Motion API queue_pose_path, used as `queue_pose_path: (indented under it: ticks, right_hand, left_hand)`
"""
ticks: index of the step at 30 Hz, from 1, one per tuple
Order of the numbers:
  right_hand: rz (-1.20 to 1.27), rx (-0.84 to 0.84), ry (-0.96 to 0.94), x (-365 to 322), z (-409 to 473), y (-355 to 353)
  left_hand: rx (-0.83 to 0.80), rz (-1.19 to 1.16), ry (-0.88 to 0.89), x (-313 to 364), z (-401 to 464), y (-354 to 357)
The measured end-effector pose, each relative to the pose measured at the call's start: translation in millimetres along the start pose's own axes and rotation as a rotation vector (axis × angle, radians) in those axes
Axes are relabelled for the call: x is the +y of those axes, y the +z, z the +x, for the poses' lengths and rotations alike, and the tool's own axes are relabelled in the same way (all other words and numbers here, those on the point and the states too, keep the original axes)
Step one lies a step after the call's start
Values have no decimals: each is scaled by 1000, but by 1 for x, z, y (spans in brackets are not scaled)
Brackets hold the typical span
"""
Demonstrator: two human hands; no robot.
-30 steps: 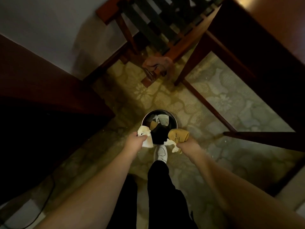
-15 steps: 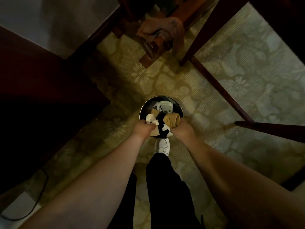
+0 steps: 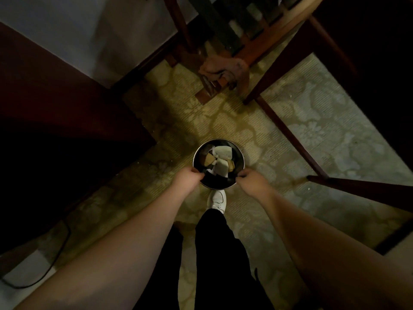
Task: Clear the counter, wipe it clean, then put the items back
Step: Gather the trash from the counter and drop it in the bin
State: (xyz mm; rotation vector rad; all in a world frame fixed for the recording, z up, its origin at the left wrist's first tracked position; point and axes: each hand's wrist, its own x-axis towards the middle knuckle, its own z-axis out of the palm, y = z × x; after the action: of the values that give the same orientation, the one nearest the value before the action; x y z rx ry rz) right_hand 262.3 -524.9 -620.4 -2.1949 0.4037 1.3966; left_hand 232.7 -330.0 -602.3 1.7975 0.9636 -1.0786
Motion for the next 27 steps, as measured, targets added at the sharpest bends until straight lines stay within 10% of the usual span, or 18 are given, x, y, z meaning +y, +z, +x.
queue_pose_path:
  ticks: [27]
  right_hand:
    - [-625, 242, -964, -279, -381, -50]
  left_hand:
    - [535, -295, 512, -36, -402, -246]
